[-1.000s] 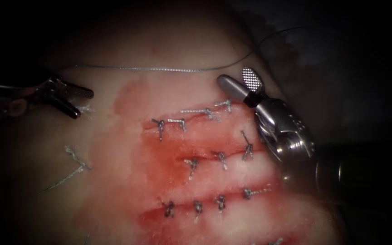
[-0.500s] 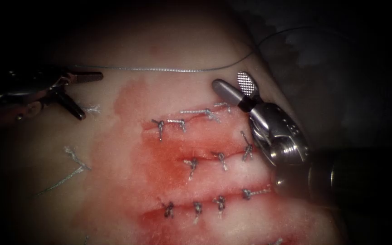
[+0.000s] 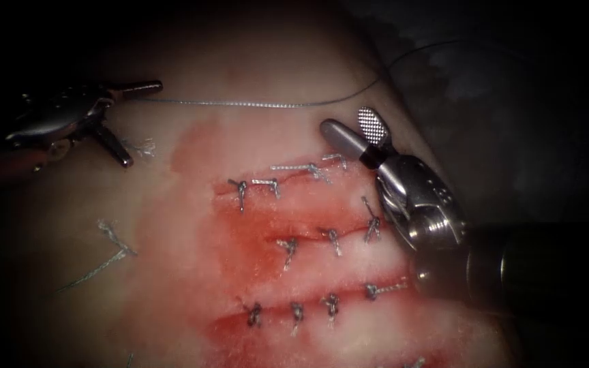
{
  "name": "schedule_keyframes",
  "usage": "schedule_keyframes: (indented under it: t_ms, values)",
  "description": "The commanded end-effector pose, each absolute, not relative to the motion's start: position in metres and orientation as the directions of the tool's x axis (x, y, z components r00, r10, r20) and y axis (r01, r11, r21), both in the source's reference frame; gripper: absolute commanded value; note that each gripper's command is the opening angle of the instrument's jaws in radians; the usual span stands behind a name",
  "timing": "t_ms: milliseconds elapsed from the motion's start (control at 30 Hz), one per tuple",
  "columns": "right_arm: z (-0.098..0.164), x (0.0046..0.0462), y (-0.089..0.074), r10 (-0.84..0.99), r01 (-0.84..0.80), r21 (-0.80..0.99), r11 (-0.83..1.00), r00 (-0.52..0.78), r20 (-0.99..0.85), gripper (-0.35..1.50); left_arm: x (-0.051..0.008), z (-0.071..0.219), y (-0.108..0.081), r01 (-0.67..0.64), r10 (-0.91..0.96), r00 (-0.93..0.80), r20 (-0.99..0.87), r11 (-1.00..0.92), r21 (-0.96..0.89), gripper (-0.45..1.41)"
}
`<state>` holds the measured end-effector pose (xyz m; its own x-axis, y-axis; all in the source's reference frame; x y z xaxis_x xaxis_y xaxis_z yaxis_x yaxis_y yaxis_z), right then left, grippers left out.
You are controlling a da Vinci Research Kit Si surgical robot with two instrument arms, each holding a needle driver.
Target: Wound Closure
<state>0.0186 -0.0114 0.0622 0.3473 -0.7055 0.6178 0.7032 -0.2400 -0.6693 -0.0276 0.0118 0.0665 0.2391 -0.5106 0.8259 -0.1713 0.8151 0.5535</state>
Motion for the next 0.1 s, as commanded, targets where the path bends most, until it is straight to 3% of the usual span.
schedule_keyframes:
  t_ms: [33, 100]
  values:
    - [0.0626, 0.0196, -0.0111, -0.703, 0.701, -0.671, -0.241, 0.350, 0.619, 1.41, -0.0280, 0.0665, 0.0129, -0.169, -0.508, 0.236, 0.829, 0.818, 0.549, 1.25]
    - [0.0625, 0.0197, -0.0111, -0.703, 0.701, -0.671, -0.241, 0.350, 0.619, 1.40, -0.0280, 0.0665, 0.0128, -0.169, -0.508, 0.236, 0.829, 0.818, 0.549, 1.25]
